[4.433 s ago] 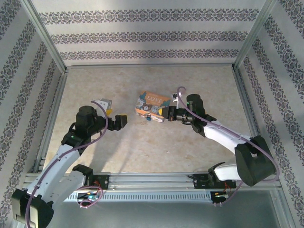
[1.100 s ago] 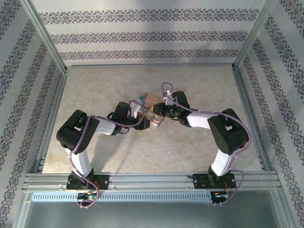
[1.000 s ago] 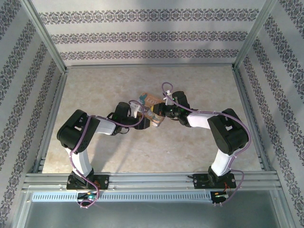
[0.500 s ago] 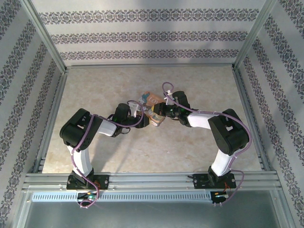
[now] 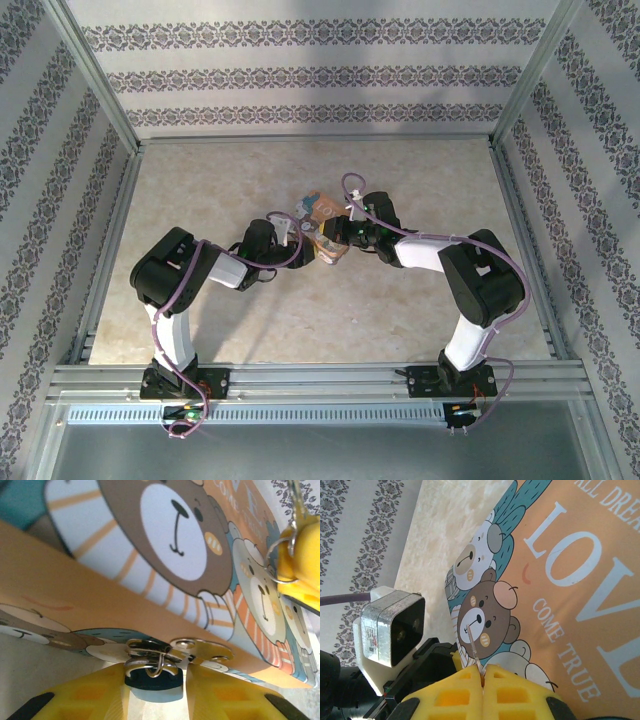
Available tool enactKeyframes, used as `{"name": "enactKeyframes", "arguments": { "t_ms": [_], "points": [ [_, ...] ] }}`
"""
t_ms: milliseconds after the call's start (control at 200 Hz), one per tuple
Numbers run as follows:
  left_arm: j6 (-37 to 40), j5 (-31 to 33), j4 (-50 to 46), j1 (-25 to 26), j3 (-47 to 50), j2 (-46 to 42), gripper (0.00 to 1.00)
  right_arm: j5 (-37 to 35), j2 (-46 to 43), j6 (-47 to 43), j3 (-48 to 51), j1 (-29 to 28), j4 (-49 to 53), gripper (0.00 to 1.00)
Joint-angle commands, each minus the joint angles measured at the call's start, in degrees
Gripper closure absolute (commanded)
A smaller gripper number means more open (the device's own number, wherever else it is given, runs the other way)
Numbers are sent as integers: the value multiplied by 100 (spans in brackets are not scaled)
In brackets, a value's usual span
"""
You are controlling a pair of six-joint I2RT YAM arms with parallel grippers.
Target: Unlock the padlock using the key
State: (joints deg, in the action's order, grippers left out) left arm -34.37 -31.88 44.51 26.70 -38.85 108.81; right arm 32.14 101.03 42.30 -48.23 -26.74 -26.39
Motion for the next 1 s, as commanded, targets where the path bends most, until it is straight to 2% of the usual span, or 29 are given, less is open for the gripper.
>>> {"name": "enactKeyframes", "arguments": {
  "t_ms": [0, 305, 535, 780, 994],
  "points": [
    [-127, 78, 215, 244, -17, 217, 69, -6, 5, 55, 156, -24, 495, 100],
    [-260, 155, 181, 310, 77, -133, 74, 39, -311, 8, -27, -15, 558, 100],
    [-675, 102, 63, 320, 217, -583, 76, -165, -1231, -431, 259, 28, 911, 100],
    [-1184, -311, -475, 340, 103, -934, 79, -679, -2475, -1344, 1114, -87, 1659, 100],
    [-1501, -677, -1019, 353, -124, -1120, 80, -1554, -3391, -1870, 1822, -690, 1979, 100]
  ]
}}
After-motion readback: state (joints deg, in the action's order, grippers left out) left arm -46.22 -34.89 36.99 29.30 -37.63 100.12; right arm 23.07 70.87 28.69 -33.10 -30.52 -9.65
